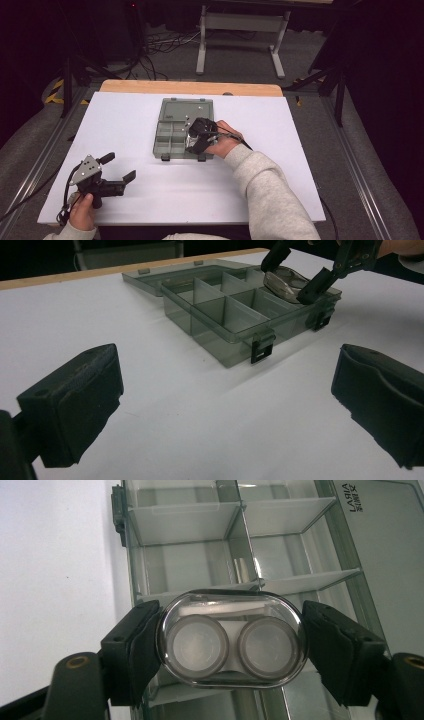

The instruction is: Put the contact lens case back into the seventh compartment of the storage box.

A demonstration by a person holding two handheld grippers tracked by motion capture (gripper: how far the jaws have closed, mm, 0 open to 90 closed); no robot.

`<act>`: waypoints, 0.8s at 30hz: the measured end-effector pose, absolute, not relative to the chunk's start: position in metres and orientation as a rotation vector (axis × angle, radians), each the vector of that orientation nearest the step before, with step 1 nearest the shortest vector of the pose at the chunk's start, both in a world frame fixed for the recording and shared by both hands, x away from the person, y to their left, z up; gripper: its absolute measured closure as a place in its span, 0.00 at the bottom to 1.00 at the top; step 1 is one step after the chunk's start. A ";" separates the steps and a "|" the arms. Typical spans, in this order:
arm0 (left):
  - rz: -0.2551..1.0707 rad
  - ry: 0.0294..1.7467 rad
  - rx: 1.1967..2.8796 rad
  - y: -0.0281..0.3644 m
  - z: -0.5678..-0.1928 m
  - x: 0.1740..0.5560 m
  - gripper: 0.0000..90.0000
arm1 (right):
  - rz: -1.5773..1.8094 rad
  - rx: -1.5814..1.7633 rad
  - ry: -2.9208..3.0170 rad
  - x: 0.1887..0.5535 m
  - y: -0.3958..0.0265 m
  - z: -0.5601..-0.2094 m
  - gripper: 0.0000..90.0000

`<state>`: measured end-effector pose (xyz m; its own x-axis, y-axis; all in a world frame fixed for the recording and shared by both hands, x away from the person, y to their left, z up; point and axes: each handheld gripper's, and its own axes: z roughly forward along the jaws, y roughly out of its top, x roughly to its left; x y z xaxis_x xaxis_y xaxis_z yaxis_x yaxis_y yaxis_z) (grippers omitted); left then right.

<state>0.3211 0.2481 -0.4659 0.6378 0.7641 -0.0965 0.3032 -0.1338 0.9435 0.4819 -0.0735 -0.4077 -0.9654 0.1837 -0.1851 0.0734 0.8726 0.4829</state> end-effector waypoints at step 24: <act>0.505 0.880 1.713 0.249 -0.466 0.321 0.01 | 0.818 0.221 2.796 0.477 -0.076 -0.395 0.22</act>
